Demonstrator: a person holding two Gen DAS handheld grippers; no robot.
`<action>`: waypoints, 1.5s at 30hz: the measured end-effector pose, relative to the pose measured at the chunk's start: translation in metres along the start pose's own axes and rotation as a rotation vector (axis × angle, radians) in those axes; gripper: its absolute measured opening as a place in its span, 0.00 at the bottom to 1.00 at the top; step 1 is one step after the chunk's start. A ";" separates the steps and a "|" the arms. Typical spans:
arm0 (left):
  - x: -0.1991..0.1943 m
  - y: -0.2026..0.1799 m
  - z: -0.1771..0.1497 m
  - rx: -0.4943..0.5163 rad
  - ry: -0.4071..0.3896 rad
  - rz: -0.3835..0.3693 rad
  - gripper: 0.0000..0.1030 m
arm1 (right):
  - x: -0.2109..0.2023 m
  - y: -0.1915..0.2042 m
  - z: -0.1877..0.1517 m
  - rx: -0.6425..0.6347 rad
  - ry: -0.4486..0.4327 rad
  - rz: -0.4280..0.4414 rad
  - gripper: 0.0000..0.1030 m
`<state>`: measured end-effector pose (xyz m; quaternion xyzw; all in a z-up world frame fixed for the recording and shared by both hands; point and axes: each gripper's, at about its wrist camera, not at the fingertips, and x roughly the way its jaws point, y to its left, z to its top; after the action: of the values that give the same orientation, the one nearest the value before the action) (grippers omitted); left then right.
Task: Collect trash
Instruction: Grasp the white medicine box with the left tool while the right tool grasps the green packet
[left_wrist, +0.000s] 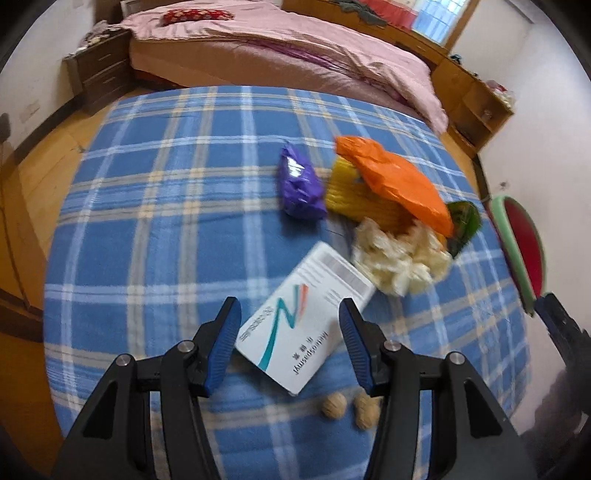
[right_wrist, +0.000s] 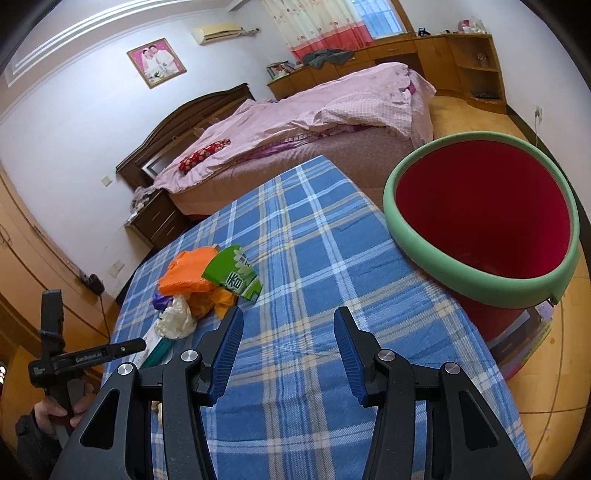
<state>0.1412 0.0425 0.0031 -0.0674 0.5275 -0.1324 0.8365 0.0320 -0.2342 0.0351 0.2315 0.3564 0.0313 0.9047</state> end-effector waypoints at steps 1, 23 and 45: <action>0.000 -0.002 -0.001 0.004 0.002 -0.013 0.54 | -0.001 0.000 0.000 -0.001 0.000 0.001 0.51; 0.005 -0.009 -0.017 -0.033 -0.085 -0.025 0.53 | 0.029 0.031 -0.001 -0.121 0.099 -0.011 0.51; -0.003 0.028 0.015 -0.209 -0.371 0.024 0.52 | 0.129 0.071 0.016 -0.278 0.154 -0.039 0.51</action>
<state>0.1572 0.0693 0.0051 -0.1707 0.3759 -0.0524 0.9093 0.1461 -0.1483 -0.0046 0.0939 0.4215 0.0806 0.8984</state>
